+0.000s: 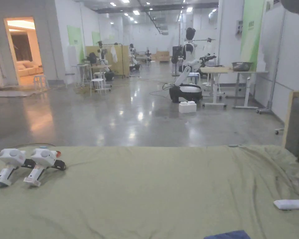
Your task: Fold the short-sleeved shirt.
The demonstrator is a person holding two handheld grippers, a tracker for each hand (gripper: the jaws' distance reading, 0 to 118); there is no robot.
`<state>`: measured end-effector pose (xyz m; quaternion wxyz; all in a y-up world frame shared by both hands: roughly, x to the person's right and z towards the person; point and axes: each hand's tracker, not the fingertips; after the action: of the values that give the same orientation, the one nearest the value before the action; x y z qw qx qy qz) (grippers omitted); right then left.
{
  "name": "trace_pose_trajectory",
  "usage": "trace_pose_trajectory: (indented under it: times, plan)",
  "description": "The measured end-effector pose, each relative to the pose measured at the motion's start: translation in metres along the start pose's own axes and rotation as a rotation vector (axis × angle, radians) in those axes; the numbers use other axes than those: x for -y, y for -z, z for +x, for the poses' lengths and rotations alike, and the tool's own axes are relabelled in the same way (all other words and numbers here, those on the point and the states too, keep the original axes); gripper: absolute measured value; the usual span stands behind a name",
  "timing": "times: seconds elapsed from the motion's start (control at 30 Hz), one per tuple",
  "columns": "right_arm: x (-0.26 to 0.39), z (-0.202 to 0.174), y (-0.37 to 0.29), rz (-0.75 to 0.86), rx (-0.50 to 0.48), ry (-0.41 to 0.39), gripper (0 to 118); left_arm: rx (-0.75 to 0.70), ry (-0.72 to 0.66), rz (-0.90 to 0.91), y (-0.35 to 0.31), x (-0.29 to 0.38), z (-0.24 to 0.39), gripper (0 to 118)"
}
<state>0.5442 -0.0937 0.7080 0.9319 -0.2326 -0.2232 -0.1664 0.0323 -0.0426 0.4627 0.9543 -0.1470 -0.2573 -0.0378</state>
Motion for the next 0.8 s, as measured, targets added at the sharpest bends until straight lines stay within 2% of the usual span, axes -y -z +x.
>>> trace_pose_trajectory:
  times: [0.13, 0.23, 0.3, 0.33, 0.37, 0.43, 0.47, 0.5, 0.8]
  plan:
    - [-0.033, -0.036, -0.039, 0.206, -0.059, -0.069, 72, 0.015, 0.025, 0.202, -0.037, -0.051, 0.035, 91]
    - [-0.049, -0.061, -0.063, 0.312, -0.080, -0.130, 58, -0.031, 0.092, 0.293, -0.055, -0.071, 0.062, 88]
    - [-0.053, -0.075, -0.074, 0.368, -0.085, -0.169, 57, -0.057, 0.133, 0.340, -0.062, -0.076, 0.076, 87]
    - [-0.055, -0.080, -0.078, 0.381, -0.098, -0.182, 49, -0.044, 0.128, 0.347, -0.066, -0.078, 0.081, 82]
    - [-0.056, -0.084, -0.078, 0.386, -0.111, -0.193, 35, -0.023, 0.123, 0.348, -0.070, -0.080, 0.085, 68]
    - [-0.054, -0.089, -0.079, 0.403, -0.116, -0.205, 8, 0.026, 0.119, 0.347, -0.074, -0.083, 0.091, 33]
    - [-0.053, -0.093, -0.080, 0.417, -0.104, -0.224, 3, 0.030, 0.127, 0.351, -0.074, -0.082, 0.094, 9]
    - [-0.053, -0.094, -0.078, 0.413, -0.099, -0.239, 2, 0.034, 0.132, 0.353, -0.075, -0.080, 0.096, 2]
    - [-0.055, -0.097, -0.079, 0.405, -0.115, -0.243, 0, 0.041, 0.088, 0.318, -0.072, -0.078, 0.088, 0]
